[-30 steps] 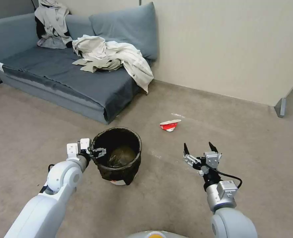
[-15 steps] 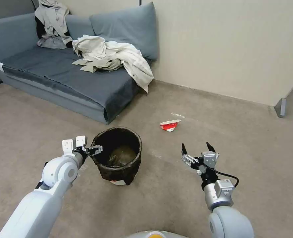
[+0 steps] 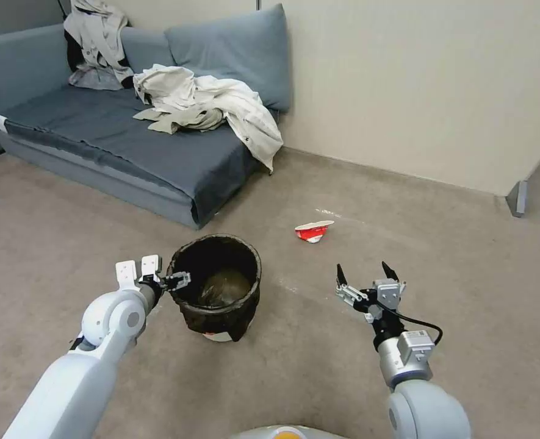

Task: Pick up the trash can from the floor.

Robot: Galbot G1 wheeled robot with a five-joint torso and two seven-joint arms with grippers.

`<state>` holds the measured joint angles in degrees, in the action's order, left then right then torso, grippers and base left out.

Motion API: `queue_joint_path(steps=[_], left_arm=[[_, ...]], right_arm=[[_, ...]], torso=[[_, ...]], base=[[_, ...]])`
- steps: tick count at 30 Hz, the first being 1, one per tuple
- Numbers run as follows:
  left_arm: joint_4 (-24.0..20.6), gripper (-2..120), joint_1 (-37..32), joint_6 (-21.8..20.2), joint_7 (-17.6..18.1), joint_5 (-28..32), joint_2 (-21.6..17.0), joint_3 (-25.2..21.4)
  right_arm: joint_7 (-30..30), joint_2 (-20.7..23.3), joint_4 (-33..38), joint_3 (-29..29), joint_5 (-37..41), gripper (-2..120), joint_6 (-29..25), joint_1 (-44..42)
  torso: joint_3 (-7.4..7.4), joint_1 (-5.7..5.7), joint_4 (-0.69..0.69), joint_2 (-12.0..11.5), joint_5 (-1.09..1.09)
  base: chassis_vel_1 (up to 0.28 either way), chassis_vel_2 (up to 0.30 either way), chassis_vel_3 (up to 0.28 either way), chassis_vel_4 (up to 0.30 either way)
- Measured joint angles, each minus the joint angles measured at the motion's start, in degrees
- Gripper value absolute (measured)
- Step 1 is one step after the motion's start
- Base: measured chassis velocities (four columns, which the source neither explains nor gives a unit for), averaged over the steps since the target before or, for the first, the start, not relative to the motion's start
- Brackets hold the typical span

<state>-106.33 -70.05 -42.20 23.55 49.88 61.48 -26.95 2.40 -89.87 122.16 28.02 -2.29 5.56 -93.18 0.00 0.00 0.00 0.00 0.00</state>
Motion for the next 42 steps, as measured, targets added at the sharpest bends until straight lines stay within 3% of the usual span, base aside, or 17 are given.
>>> queue_joint_path(steps=[4, 8, 29, 42], left_arm=[[0.0, 95, -0.2, 0.0, 0.1, -0.2, 0.1, 0.2], [0.0, 84, -0.2, 0.0, 0.6, -0.2, -0.1, 0.3], [-0.6, 8, -0.7, 0.1, 2.0, 1.3, -0.2, 0.4], [-3.1, 6, -1.6, 0.1, 3.6, 3.6, 0.3, -0.4]], right_arm=[[0.0, 0.0, 0.0, 0.0, 0.1, 100, 0.0, 0.0], [0.0, -0.1, -0.1, 0.0, 0.1, 100, 0.0, 0.1], [0.0, -0.3, -0.1, 0.1, 0.1, 100, -0.1, 0.2], [-0.2, 0.0, 0.2, 0.2, 0.3, 100, -0.4, 0.0]], torso=[[0.0, 0.0, -0.01, 0.0, 0.0], [0.0, 0.0, -0.01, 0.0, 0.0], [0.0, 0.0, 0.0, 0.0, 0.0], [0.0, 0.0, -0.01, 0.0, 0.0]], base=[[0.0, 0.0, 0.0, 0.0], [0.0, 0.0, 0.0, 0.0], [0.0, 0.0, 0.0, 0.0], [0.0, 0.0, 0.0, 0.0]])
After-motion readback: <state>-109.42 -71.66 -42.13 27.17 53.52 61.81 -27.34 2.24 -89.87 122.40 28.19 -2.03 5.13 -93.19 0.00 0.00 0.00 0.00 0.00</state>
